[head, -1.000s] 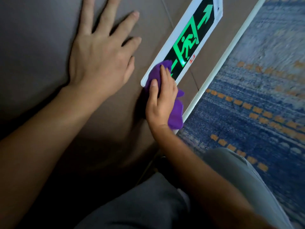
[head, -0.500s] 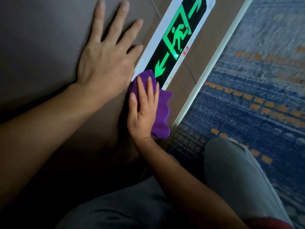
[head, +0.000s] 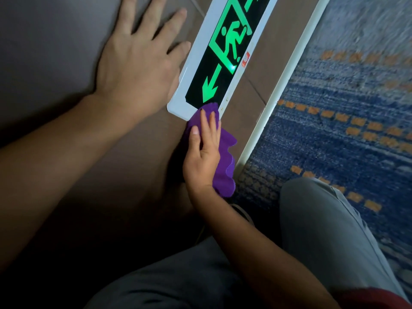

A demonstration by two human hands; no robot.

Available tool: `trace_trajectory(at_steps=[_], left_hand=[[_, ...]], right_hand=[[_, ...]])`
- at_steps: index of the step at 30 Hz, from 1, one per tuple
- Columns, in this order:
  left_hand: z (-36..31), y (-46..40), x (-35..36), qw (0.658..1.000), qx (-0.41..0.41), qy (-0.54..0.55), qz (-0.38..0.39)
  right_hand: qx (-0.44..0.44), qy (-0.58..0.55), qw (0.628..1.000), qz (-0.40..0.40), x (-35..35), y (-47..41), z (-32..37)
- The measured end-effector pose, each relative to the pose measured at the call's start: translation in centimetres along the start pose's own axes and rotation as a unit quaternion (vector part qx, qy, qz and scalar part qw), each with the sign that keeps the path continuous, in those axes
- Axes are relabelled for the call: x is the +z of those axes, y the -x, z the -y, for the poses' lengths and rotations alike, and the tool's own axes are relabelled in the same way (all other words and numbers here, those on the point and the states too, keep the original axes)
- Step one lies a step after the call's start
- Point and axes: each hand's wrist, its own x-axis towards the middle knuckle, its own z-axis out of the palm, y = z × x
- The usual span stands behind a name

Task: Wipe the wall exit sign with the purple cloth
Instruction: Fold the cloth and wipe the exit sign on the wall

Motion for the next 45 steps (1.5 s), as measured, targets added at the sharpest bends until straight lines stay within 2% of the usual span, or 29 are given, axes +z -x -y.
trace_trajectory(at_steps=[4,10,13,19,27,34,40,45], left_hand=[[0.1,0.1,0.0,0.999,0.019,-0.049,0.016],[-0.3,-0.4,-0.5,0.987,0.022,-0.152,0.048],[-0.5,-0.6,-0.7,0.978,0.032,-0.197,0.061],[-0.3,-0.6,-0.7,0.977,0.032,-0.2,0.071],[-0.5,-0.8,-0.7,0.976,0.03,-0.201,0.075],[-0.5,-1.0,-0.9,0.978,0.024,-0.191,0.082],[-0.4,-1.0,-1.0,0.982,0.012,-0.171,0.081],[-0.4,-1.1,-0.9,0.986,0.014,-0.144,0.085]], right_hand=[[-0.063,0.011,0.997,0.034,1.5,2.0,1.3],[-0.034,0.062,0.997,-0.013,0.5,-1.8,-0.5],[-0.034,0.082,0.996,-0.008,0.1,-3.1,-0.5],[-0.031,0.096,0.995,0.006,0.3,-1.5,-1.0],[-0.094,0.143,0.984,0.043,-0.6,-2.3,-1.6],[-0.045,0.127,0.991,0.003,-0.6,-4.9,-0.7],[-0.059,0.131,0.987,0.073,-0.3,1.1,-1.4],[-0.043,0.125,0.989,0.072,-0.2,0.9,-1.3]])
